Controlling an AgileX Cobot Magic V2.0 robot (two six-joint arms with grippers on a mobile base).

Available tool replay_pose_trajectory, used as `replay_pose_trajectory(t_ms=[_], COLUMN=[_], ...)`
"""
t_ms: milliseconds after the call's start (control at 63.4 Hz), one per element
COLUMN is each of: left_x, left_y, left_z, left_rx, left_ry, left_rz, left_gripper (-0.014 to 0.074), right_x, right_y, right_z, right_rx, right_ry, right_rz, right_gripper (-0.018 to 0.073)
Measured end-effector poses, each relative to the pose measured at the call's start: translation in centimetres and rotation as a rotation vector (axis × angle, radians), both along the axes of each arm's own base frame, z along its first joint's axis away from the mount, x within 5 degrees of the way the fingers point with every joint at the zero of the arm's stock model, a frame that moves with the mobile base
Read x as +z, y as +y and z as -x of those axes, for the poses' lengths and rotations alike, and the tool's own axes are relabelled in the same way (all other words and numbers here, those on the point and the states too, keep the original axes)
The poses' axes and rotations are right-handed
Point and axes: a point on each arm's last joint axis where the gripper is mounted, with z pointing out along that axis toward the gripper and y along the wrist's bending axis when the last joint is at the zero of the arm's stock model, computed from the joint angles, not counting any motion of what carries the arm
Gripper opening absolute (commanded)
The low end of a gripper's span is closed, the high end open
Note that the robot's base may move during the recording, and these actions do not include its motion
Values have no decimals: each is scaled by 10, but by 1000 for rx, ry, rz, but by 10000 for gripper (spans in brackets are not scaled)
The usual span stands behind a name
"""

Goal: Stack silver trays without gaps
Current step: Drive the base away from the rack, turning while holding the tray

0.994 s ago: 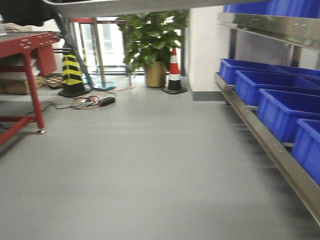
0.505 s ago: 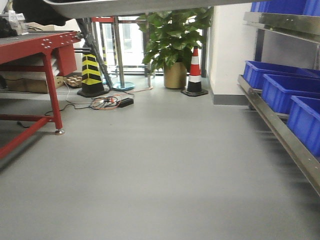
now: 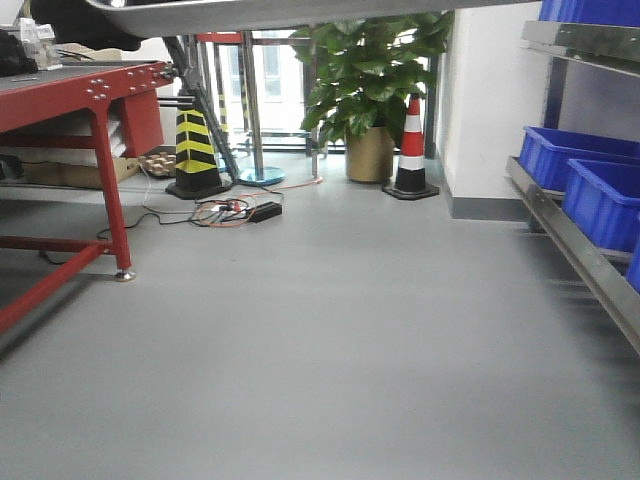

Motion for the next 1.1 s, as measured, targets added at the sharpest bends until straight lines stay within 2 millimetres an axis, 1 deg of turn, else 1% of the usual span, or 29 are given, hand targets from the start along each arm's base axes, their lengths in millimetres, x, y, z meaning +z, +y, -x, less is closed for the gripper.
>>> replay_pose_trajectory(t_ms=[1105], left_x=[0], left_y=[0], left_z=[0], left_rx=[-1], left_ry=[2], left_rz=[2], left_gripper=[-47], right_x=[0], right_y=[0], right_z=[0], right_rx=[0], right_ry=[0], right_rz=[0], right_gripper=[60])
